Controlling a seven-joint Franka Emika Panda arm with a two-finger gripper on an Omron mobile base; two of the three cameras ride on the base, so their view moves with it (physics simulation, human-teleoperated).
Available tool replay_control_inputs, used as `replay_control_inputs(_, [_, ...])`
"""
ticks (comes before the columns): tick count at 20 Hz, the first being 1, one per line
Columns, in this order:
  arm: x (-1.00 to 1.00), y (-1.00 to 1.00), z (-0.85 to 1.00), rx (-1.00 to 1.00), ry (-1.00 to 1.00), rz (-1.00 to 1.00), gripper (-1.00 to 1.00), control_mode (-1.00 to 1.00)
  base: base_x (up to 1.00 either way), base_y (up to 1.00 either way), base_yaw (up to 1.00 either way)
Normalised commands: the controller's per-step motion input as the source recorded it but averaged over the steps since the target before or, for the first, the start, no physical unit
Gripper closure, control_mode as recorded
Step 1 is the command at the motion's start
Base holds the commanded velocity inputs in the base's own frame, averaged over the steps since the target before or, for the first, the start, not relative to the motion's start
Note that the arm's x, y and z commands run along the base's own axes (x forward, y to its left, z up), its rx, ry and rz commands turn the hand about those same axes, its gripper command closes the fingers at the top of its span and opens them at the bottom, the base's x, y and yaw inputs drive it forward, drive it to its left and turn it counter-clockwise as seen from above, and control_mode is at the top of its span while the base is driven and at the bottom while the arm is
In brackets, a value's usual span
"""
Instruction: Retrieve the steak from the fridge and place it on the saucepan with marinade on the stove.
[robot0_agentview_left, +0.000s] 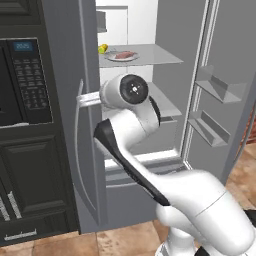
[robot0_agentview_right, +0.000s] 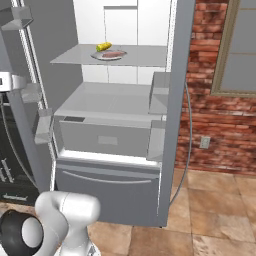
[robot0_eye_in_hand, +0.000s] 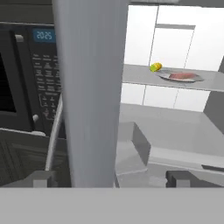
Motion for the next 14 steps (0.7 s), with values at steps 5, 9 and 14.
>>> replay_control_inputs(5, [-0.05, -0.62, 0.06, 0.04, 0.00, 0.24, -1.00, -1.00, 0.00, 0.00, 0.00])
replay_control_inputs(9, [0.03, -0.46, 0.03, 0.05, 0.00, 0.26, -1.00, -1.00, 0.00, 0.00, 0.00])
replay_control_inputs(14, [0.11, -0.24, 0.00, 0.02, -0.03, 0.26, -1.00, -1.00, 0.00, 0.00, 0.00])
